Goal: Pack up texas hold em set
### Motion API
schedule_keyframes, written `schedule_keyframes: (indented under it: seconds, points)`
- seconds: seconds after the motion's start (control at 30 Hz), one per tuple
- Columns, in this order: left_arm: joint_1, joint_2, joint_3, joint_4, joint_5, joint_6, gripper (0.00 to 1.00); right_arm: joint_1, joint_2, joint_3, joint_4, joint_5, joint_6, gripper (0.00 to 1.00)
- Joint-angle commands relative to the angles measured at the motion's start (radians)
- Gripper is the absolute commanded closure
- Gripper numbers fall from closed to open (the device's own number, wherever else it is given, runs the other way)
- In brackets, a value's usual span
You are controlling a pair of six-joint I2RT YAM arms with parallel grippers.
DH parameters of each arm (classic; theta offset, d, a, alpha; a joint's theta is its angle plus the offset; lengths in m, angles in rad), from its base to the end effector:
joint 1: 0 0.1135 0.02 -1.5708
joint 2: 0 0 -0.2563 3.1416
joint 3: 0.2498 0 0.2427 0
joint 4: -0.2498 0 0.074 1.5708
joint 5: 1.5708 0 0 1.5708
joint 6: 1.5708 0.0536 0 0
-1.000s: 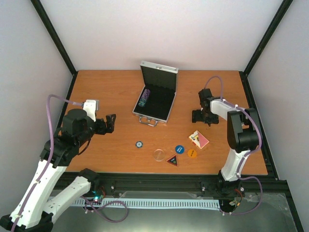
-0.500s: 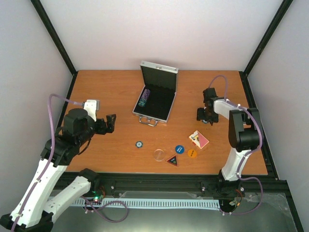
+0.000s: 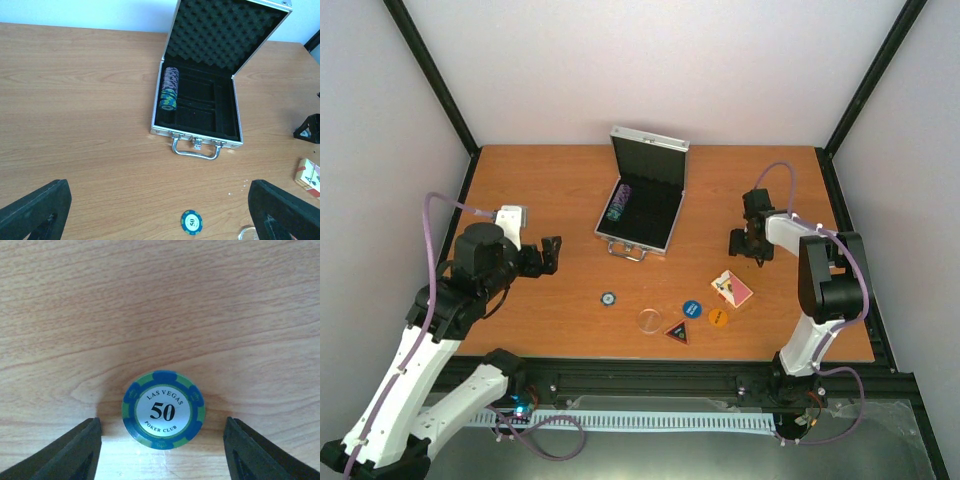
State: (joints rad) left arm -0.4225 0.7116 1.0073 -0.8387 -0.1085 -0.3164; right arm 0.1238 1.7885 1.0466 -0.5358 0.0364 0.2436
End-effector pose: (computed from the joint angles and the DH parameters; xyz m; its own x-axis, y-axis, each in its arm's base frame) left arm 0.1322 -0.0531 0.3410 -0.5484 -0.0926 -0.8311 0.1604 0.9637 -0.2132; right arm 0.3239 0.0383 0.1270 -0.9492 0.1248 -0.2888 0.1195 0.9922 0.0359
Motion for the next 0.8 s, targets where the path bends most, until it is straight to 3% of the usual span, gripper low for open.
schedule_keyframes:
  seconds: [0.0,0.1,0.13,0.3,0.4,0.53,0.77]
  points:
    - [0.004,-0.004,0.010,0.004,0.003,0.013,0.00,-0.006,0.053,-0.013,-0.039,-0.035,0.016,0.36]
    - [0.004,-0.004,0.011,-0.005,-0.005,0.015,0.00,-0.006,0.081,-0.006,-0.028,-0.050,0.019,0.57]
    - [0.004,-0.005,0.012,-0.008,-0.008,0.016,0.00,-0.006,0.085,-0.006,-0.025,-0.056,0.020,0.59]
    - [0.004,-0.005,0.011,-0.004,-0.009,0.014,0.00,-0.006,0.086,-0.010,-0.020,-0.062,0.019,0.60]
    - [0.004,0.002,0.010,0.000,-0.001,0.013,0.00,-0.006,0.079,-0.015,-0.021,-0.076,0.014,0.66]
    - [0.004,0.003,0.008,0.005,-0.001,0.014,0.00,0.001,0.043,-0.027,-0.033,-0.102,0.016,0.68]
    - [0.004,0.006,0.004,0.013,0.007,0.017,0.00,0.094,-0.072,-0.011,-0.107,-0.085,0.030,0.68]
